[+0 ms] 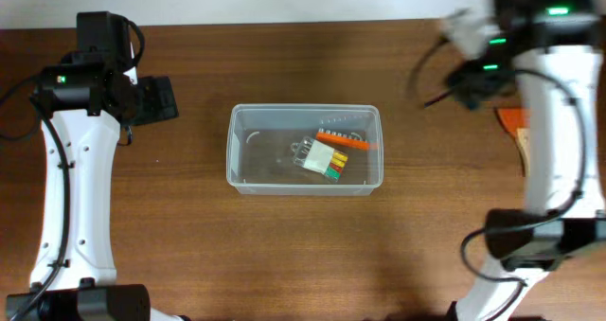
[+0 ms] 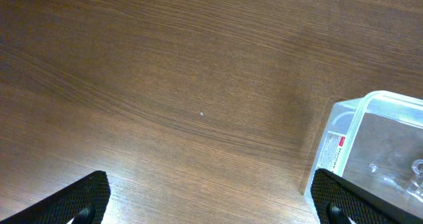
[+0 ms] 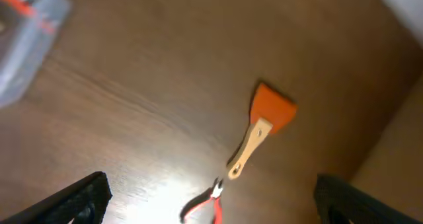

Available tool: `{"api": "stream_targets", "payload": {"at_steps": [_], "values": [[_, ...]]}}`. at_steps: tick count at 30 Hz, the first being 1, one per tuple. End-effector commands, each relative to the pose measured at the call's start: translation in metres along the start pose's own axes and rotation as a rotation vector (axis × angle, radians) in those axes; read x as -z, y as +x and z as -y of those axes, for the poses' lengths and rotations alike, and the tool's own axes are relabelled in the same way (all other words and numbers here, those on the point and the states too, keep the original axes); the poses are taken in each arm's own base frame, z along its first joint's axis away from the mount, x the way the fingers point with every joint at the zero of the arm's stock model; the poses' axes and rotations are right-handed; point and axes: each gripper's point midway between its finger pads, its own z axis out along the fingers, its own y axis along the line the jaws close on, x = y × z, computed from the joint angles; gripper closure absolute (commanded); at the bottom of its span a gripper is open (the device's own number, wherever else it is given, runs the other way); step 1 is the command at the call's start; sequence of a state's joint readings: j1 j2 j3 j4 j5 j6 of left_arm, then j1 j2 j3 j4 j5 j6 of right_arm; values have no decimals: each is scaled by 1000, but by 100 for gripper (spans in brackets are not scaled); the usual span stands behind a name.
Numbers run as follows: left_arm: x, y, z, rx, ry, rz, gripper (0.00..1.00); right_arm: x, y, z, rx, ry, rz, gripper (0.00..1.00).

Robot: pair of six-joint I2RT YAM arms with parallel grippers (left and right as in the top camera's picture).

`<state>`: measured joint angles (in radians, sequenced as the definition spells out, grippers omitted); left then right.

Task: Pack container
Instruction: 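Raise the right gripper and move it back right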

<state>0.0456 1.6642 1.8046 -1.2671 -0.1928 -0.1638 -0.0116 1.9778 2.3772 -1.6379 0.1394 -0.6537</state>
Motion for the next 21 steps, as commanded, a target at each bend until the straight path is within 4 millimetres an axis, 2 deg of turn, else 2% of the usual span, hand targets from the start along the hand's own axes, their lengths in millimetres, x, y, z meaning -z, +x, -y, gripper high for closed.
{"api": "stream_targets", "payload": {"at_steps": [1,5,6,9,11,15,18,21], "values": [[7,-5,-4,3,-11,26,1,-9,46,47,-275,-110,77,1],[7,-5,-4,3,-11,25,1,-20,92,106,-454,-34,98,1],[7,-5,-4,3,-11,26,1,-24,106,127,-533,-18,131,1],[7,-5,-4,3,-11,25,1,-36,134,149,-605,-1,125,1],[7,-5,-4,3,-11,25,1,-47,144,158,-630,1,115,1],[7,-5,-4,3,-11,26,1,-70,144,160,-545,-25,92,1],[7,-5,-4,3,-11,25,1,-93,144,159,-519,-45,56,1],[7,-5,-4,3,-11,26,1,-124,150,157,-571,-55,-34,1]]}}
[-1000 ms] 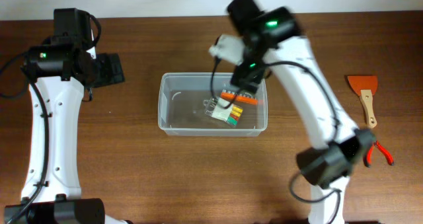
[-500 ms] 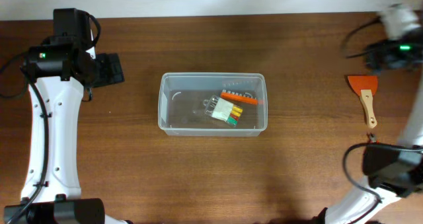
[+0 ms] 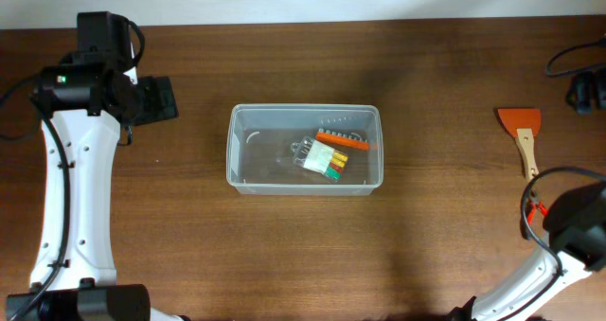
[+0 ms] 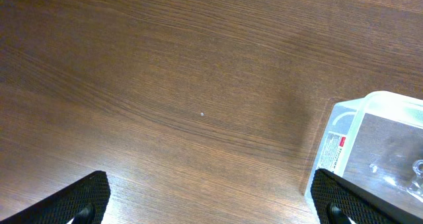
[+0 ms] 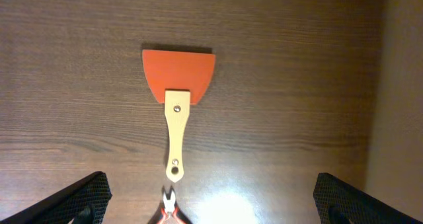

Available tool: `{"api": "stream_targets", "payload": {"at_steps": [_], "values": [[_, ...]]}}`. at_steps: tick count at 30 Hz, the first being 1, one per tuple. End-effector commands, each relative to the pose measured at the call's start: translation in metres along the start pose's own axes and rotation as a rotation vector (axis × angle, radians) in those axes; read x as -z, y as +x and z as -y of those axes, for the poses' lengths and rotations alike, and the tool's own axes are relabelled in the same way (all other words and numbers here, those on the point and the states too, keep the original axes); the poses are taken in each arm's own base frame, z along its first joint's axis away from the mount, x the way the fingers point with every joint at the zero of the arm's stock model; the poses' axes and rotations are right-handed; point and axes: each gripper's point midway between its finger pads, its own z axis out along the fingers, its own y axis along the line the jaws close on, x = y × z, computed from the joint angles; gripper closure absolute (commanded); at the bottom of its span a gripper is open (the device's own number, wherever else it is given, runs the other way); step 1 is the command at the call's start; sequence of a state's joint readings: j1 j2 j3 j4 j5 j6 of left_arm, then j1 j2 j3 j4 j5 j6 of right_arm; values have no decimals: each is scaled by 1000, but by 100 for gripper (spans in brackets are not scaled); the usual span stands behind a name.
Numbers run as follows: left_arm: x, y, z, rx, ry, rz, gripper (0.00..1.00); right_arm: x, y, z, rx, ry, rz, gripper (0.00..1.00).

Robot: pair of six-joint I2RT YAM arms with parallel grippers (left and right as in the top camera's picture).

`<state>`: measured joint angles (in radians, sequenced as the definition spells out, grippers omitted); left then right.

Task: Pack container
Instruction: 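Raise the right gripper and move it back right, then lower the right gripper and grasp the scraper by its wooden handle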

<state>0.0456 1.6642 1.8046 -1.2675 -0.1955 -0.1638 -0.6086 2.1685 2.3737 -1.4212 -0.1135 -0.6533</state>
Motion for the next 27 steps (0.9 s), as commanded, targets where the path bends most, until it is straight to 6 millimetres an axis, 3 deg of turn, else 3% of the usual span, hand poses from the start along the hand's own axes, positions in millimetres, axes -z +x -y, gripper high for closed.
{"api": "stream_targets", "payload": {"at_steps": [1,11,27], "values": [[7,-5,-4,3,-8,25,1,-41,9,-3,-28,-2,-109,1],[7,-5,-4,3,-8,25,1,-112,36,-30,-24,-112,-304,1],[7,-5,-4,3,-8,25,1,-174,108,-52,-68,-232,-471,1]]}}
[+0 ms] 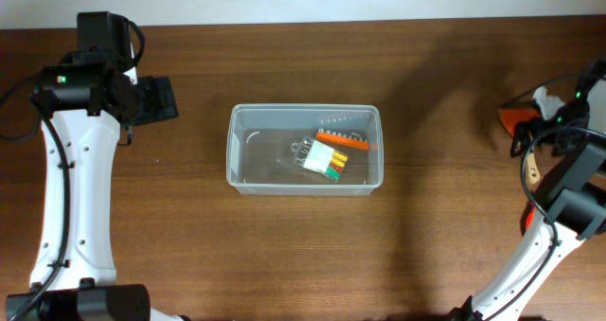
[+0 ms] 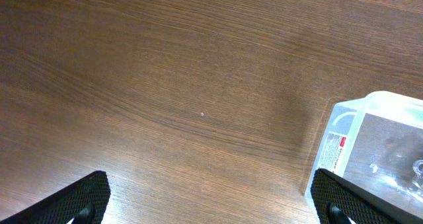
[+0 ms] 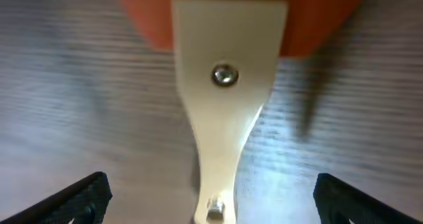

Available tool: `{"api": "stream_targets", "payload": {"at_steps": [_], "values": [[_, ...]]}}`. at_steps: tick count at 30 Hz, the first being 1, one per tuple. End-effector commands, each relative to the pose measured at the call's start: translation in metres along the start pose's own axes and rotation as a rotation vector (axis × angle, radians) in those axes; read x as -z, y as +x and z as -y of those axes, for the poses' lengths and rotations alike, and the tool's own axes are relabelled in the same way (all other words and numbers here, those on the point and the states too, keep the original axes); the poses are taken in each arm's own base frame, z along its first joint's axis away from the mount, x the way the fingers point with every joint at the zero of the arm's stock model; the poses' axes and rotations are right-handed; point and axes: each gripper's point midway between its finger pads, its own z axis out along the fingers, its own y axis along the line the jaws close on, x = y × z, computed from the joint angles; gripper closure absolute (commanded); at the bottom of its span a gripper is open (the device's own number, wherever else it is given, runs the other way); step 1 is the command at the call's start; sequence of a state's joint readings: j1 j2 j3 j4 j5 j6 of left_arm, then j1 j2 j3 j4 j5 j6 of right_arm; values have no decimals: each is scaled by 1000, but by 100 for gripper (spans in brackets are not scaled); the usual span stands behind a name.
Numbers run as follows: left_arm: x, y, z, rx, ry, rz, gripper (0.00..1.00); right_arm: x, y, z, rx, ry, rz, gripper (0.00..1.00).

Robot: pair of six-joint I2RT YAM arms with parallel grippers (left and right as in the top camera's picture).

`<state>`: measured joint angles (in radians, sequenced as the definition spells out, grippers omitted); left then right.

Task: Pack container
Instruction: 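Lower the right gripper and grasp the scraper by its wooden handle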

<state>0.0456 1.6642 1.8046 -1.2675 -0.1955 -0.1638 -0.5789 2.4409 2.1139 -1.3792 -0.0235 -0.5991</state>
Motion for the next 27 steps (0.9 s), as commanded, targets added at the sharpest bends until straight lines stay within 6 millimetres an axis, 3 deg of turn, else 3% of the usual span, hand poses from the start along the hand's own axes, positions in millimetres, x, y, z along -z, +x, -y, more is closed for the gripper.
{"api": "stream_targets", "payload": {"at_steps": [1,13,27], "values": [[7,-5,-4,3,-8,25,1,-16,5,-1,-11,-14,-22,1],[7,-5,-4,3,-8,25,1,-19,-5,6,-17,71,-17,1],[7,-5,-4,3,-8,25,1,-20,-19,-8,34,108,-19,1]]}}
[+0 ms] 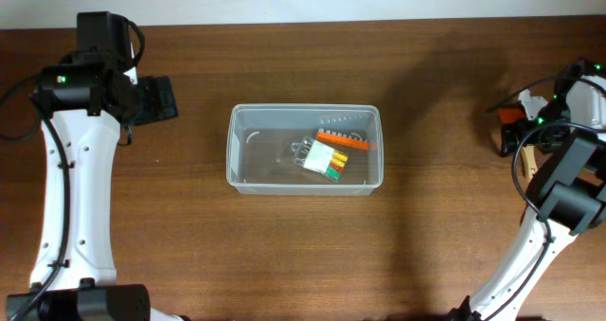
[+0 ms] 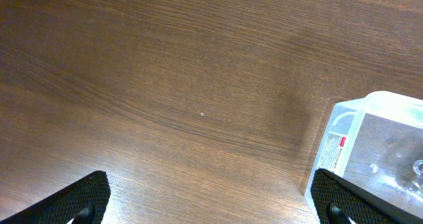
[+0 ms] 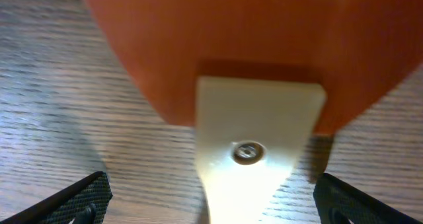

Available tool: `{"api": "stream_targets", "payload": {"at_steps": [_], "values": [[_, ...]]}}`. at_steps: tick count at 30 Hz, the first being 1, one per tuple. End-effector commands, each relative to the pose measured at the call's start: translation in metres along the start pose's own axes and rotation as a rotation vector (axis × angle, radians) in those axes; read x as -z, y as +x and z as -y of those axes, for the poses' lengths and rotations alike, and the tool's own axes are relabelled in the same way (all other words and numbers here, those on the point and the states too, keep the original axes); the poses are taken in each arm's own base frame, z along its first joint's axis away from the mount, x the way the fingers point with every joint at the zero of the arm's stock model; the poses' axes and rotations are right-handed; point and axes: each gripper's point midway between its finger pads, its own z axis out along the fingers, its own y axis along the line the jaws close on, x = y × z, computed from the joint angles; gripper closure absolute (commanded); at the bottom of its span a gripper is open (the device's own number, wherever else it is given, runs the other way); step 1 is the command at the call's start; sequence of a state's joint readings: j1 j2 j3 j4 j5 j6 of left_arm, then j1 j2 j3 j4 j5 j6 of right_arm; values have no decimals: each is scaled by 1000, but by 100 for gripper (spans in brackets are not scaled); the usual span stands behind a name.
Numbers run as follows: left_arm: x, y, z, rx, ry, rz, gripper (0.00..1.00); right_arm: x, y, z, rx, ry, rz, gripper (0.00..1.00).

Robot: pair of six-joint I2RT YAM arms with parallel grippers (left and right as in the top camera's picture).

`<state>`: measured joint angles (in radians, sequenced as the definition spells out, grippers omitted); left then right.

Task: Pack container
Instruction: 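Lower the right gripper and grasp the scraper by its wooden handle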

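A clear plastic container (image 1: 303, 151) stands mid-table, holding an orange tool (image 1: 343, 140) and a yellow-green packet (image 1: 325, 160). At the far right lies a scraper with an orange blade (image 3: 238, 45) and a cream handle (image 3: 254, 164). My right gripper (image 3: 215, 204) is low over it, open, its fingertips (image 3: 86, 197) either side of the handle just below the blade. In the overhead view the right gripper (image 1: 519, 132) covers most of the scraper (image 1: 511, 115). Open over bare table left of the container is my left gripper (image 2: 211, 204), with the container's corner (image 2: 370, 138) beside one finger.
The brown wooden table (image 1: 303, 255) ends at a pale wall along the back. My right arm (image 1: 559, 179) stretches along the table's right edge. My left arm (image 1: 76, 169) stands along the left side.
My right gripper has shifted along the scraper toward the blade, which now fills the top of its view. It remains open. The left arm and the container are unchanged.
First my right arm was in blurred motion at the back right, with the scraper and red pliers lying on the table below. Then it was high above the scraper, then close down over the handle, and now at the blade's base. The left arm stayed still.
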<state>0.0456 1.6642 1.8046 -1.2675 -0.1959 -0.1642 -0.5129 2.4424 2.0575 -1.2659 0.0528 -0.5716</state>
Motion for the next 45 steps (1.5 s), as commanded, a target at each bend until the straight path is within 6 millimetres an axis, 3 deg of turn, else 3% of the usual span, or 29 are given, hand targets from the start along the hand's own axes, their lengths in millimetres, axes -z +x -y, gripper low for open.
{"api": "stream_targets", "payload": {"at_steps": [1,10,26,30,32,39,42,45], "values": [[7,-5,-4,3,-8,25,1,-5,2,-3,-3,7,-20,1],[7,-5,-4,3,-8,25,1,-20,11,0,-2,32,-58,1],[7,-5,-4,3,-8,25,1,-20,9,7,-11,50,-44,1],[7,-5,-4,3,-8,25,1,-20,13,13,-47,48,-44,13],[7,-5,-4,3,-8,25,1,-21,15,15,-70,47,-44,29],[7,-5,-4,3,-8,25,1,-21,19,20,-95,45,-44,36],[7,-5,-4,3,-8,25,1,-21,18,21,-96,47,-40,47],[7,-5,-4,3,-8,25,1,-21,18,21,-96,49,-38,51]]}}
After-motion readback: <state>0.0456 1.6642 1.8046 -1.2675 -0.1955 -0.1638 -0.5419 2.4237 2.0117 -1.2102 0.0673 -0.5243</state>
